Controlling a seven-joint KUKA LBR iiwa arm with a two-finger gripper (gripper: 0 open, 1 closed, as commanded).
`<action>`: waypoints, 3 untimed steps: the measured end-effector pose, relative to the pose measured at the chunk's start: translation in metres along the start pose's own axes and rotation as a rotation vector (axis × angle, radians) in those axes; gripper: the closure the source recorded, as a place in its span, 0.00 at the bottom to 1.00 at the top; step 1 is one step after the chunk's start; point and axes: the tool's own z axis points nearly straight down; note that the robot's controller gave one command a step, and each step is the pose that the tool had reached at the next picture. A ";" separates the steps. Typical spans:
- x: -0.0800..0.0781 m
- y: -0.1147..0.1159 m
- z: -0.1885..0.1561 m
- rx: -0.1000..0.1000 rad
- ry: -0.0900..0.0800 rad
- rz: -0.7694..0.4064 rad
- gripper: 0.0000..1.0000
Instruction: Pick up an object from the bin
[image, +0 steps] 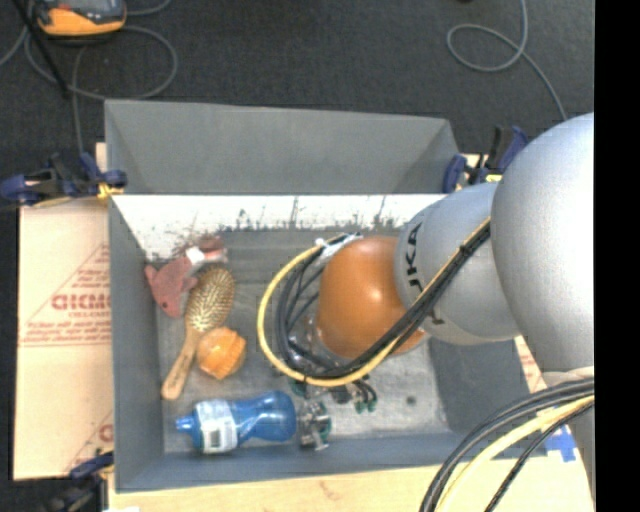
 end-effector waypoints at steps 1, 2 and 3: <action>0.000 0.000 0.000 0.000 0.000 0.001 0.00; -0.015 0.012 0.003 0.001 -0.008 -0.465 1.00; -0.015 0.012 0.003 0.001 -0.008 -0.463 1.00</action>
Offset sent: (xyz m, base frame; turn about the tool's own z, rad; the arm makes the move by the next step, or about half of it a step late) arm 0.0081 0.0155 -0.0052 -0.4677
